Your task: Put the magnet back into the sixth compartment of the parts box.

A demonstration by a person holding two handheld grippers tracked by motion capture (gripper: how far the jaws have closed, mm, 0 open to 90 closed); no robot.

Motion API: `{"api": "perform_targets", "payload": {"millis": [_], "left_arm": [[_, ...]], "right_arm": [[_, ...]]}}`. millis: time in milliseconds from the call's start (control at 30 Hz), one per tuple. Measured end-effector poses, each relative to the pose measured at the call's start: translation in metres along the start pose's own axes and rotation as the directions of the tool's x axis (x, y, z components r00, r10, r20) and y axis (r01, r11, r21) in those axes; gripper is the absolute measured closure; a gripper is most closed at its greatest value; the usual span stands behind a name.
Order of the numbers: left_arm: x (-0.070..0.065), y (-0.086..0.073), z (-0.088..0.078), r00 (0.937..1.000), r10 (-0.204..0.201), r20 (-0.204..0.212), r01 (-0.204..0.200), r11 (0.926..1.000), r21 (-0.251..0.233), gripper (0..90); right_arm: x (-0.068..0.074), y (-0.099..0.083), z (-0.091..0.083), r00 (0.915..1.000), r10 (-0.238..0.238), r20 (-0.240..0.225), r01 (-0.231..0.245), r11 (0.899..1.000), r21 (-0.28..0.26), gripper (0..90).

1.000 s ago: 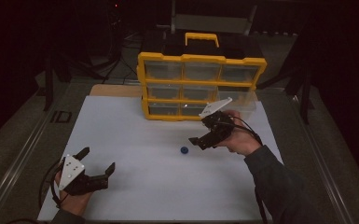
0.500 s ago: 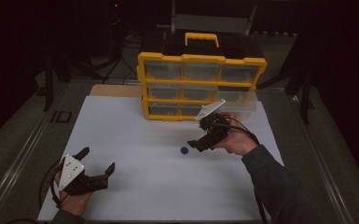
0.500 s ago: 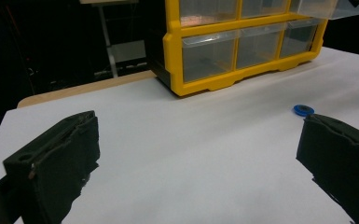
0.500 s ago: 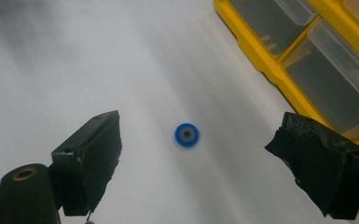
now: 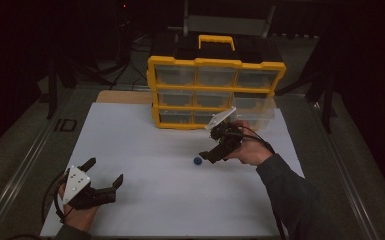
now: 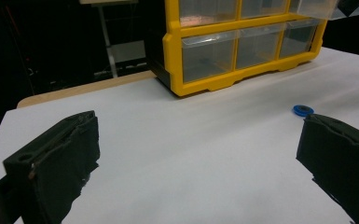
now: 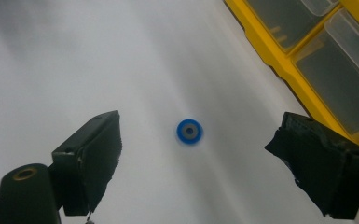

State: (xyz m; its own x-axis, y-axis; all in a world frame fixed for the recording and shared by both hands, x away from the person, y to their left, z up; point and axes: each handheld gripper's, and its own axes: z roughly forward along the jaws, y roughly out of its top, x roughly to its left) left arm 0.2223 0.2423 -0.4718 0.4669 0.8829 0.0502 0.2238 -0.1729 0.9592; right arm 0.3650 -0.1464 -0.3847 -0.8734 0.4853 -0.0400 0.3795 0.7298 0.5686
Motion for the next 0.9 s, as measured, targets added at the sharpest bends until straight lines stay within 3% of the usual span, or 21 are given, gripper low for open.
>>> {"api": "perform_targets", "payload": {"millis": [900], "left_arm": [[0.000,0.000,0.001,1.0000,-0.001,0.003,0.001,1.0000,0.002,0.0]], "right_arm": [[-0.004,0.002,0.017,1.0000,-0.004,-0.006,0.004,0.999,0.052,14.0]]}}
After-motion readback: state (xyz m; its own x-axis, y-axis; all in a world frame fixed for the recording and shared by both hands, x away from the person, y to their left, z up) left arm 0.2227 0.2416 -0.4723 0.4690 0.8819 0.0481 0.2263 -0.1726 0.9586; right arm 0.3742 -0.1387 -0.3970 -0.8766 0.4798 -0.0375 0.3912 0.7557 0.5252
